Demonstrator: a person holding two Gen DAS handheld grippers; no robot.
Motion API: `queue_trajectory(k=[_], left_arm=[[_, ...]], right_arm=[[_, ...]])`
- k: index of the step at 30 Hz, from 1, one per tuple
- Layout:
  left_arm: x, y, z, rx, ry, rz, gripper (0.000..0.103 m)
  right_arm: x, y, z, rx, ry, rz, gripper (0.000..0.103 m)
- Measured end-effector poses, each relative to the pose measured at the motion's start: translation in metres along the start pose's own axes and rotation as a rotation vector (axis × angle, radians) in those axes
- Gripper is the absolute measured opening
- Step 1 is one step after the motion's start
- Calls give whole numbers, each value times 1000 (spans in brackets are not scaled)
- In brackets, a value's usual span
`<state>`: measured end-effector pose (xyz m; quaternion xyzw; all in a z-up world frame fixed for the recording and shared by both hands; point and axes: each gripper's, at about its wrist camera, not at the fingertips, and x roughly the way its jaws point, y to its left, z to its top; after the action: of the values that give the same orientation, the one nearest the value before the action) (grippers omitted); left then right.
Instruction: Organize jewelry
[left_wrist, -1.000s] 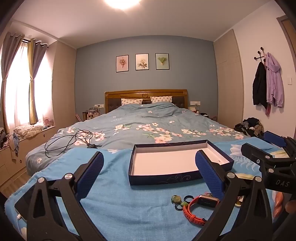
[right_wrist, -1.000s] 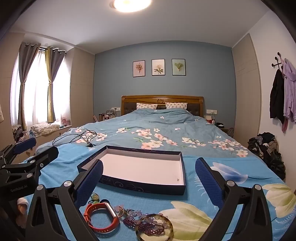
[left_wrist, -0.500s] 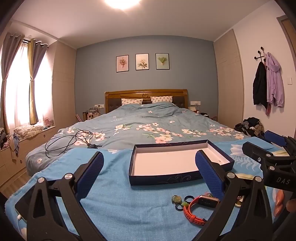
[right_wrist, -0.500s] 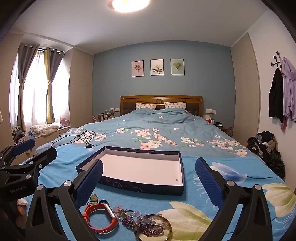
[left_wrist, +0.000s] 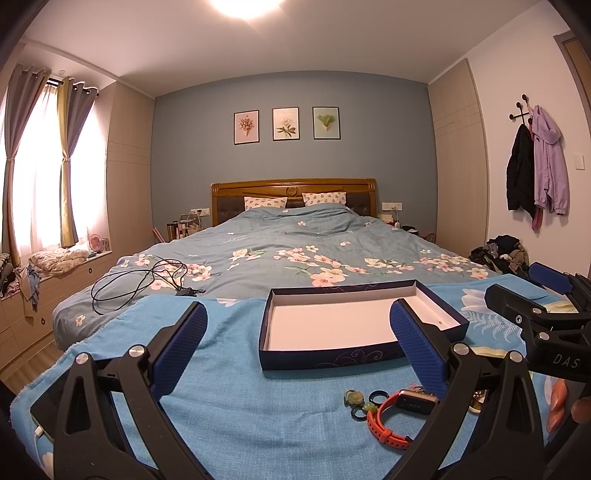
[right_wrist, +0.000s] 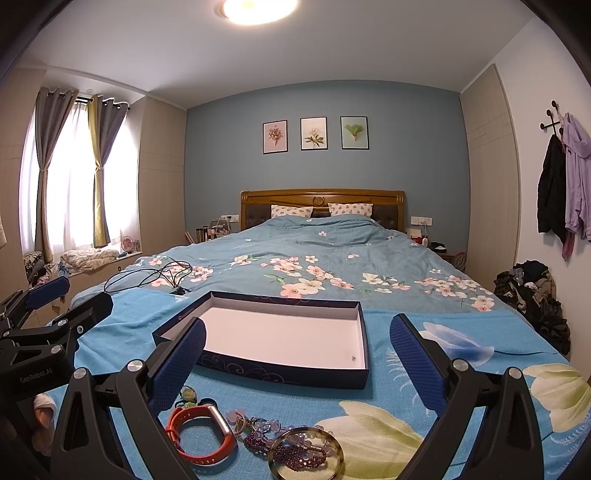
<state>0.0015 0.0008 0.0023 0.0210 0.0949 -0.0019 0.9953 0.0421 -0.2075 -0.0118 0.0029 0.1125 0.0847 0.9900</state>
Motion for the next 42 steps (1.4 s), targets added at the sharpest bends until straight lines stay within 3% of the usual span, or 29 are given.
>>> queue_trajectory(k=[42], left_arm=[[2, 5, -6, 2, 5, 1, 97]], right_arm=[[0, 1, -2, 5, 0, -3, 96]])
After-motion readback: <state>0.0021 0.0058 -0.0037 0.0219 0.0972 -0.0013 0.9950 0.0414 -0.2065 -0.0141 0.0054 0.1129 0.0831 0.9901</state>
